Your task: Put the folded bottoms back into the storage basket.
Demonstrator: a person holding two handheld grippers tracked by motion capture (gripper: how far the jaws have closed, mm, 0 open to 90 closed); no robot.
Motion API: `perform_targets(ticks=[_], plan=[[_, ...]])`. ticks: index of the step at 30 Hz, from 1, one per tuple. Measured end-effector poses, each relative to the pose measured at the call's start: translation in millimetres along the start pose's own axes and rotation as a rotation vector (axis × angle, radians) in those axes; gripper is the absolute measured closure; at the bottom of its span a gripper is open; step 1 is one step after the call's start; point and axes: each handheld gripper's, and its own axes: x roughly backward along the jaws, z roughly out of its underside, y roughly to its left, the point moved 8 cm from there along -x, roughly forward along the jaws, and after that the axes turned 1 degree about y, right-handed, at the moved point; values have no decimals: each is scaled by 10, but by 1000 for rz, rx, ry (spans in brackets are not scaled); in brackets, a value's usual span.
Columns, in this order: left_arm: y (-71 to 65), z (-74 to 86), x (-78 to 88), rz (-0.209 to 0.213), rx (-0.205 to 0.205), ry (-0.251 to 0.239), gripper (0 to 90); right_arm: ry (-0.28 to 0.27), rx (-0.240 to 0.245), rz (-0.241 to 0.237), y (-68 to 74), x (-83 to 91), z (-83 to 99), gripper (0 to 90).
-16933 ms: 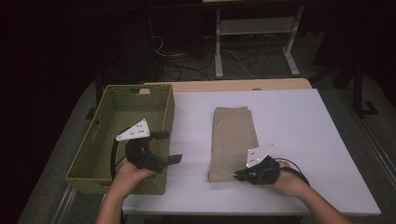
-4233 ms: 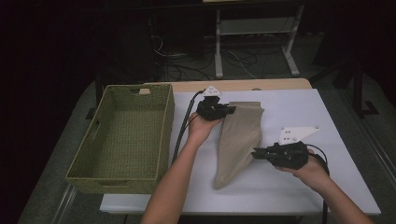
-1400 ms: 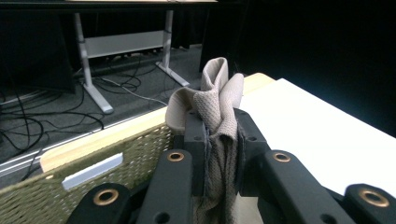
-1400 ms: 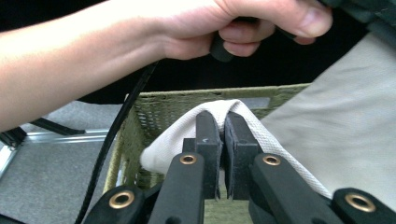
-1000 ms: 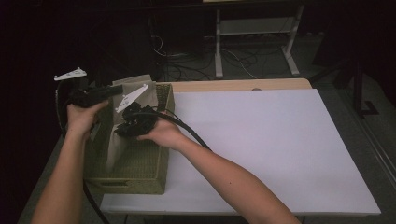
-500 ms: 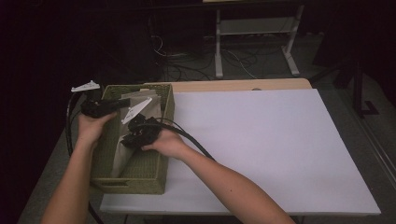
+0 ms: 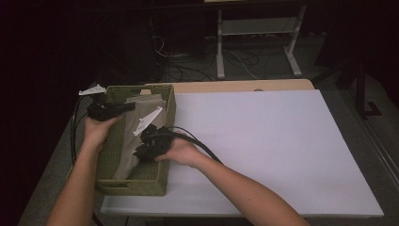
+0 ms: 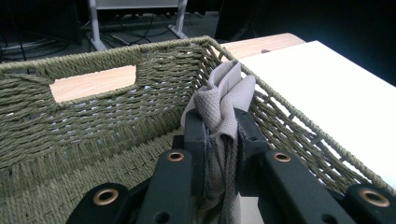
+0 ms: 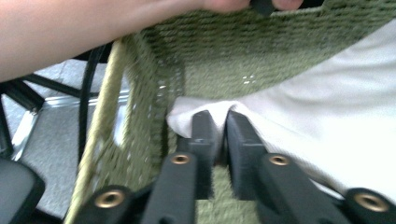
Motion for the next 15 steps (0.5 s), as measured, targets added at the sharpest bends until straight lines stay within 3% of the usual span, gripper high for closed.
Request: perform_targets(ticks=[3, 9, 15], plan=[[14, 8, -37, -7, 6, 14, 776, -31, -9, -4, -12, 118, 3, 663], [111, 26, -114, -32, 22, 44, 774, -75, -38, 38, -110, 335, -52, 508], [164, 16, -275, -58, 15, 90, 772, -124, -69, 81, -250, 515, -72, 442]])
